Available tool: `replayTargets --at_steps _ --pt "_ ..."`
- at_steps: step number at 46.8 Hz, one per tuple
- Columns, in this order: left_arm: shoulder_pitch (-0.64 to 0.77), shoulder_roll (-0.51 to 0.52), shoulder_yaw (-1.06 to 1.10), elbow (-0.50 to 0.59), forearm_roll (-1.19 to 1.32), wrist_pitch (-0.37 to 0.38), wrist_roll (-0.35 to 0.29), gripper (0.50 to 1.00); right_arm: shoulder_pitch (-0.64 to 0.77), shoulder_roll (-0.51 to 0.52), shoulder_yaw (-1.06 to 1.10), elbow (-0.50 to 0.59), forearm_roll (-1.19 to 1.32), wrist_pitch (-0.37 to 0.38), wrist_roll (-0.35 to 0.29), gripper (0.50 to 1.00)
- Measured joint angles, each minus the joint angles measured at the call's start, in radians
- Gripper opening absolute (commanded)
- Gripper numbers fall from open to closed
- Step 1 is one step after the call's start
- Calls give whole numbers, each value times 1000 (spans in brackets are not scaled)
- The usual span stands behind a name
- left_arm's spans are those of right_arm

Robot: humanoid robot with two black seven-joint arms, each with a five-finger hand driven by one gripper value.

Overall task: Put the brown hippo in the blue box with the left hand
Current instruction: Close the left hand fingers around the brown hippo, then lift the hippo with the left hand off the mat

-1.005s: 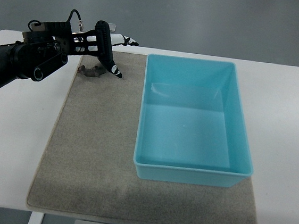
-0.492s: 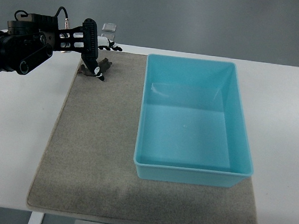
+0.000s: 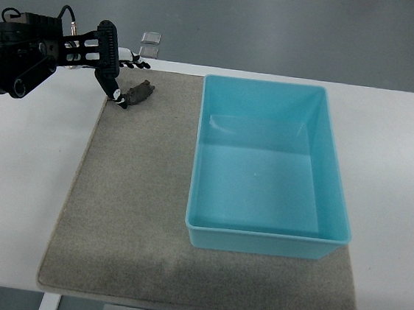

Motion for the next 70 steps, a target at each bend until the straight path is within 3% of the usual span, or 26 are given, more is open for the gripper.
replayTargets --at_steps 8,13,19,23,27,34,70 --pt "1 0 -1 -3 -2 -19 0 962 0 0 0 0 0 0 0 936" --pt "3 0 -1 -7 -2 -37 0 881 0 0 0 0 0 0 0 936" --pt "3 0 0 -9 -1 -41 0 814 0 0 0 0 0 0 0 936" --pt "3 -1 1 -11 0 -41 0 795 0 0 0 0 0 0 0 936" --pt "4 -1 1 -11 2 -41 0 718 0 0 0 0 0 0 0 936" --pt "5 -2 7 -11 10 -40 0 500 0 0 0 0 0 0 0 936" --pt "0 -8 1 -3 -7 -27 7 500 0 0 0 0 0 0 0 936"
